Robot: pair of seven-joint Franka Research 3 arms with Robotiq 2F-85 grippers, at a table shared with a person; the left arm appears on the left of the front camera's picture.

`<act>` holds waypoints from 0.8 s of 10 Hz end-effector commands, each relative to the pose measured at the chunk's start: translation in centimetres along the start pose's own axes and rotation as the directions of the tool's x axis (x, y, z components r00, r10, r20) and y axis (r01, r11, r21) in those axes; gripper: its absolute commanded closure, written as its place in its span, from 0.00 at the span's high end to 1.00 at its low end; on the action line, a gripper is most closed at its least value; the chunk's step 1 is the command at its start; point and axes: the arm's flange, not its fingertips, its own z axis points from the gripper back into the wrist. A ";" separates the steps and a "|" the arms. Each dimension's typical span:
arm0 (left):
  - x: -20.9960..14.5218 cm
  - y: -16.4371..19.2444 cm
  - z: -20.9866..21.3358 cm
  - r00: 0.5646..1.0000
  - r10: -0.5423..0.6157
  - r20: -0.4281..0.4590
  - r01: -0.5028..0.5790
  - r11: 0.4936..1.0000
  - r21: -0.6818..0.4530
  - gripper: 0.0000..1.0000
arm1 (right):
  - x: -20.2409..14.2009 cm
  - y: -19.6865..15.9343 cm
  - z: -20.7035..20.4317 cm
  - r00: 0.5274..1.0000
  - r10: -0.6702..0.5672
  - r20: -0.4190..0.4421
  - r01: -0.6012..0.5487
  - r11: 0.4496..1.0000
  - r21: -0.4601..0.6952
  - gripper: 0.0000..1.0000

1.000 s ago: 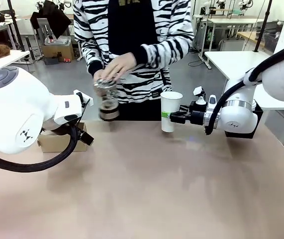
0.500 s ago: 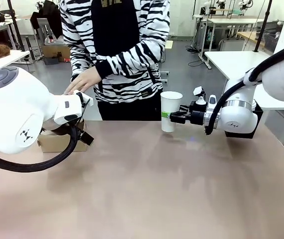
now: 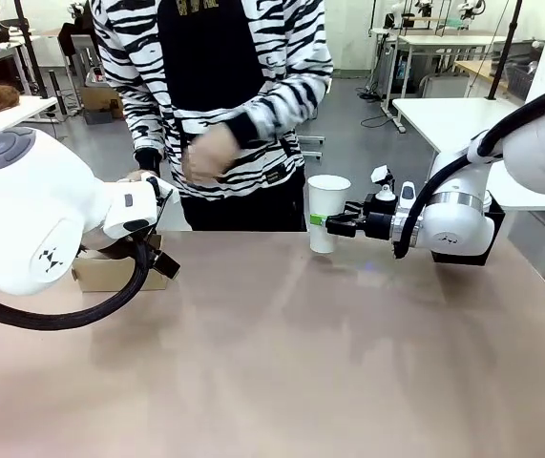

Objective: Pour a drink into a cup and package it in a carrier.
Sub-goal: When a person places the Paper Cup Lid on the 600 ml Paper Cup , lift the 600 ml Paper Cup.

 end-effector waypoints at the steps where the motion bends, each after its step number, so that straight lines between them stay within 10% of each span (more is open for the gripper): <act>1: 0.1 0.0 0.2 1.000 -0.001 0.005 0.001 1.000 0.000 1.00 | 0.3 0.2 -0.2 1.000 -0.005 0.002 0.005 1.000 0.003 0.80; 8: 0.1 0.0 0.2 1.000 -0.001 0.005 0.001 1.000 0.000 1.00 | 0.3 0.2 -0.2 1.000 -0.005 0.002 0.005 1.000 0.003 0.80</act>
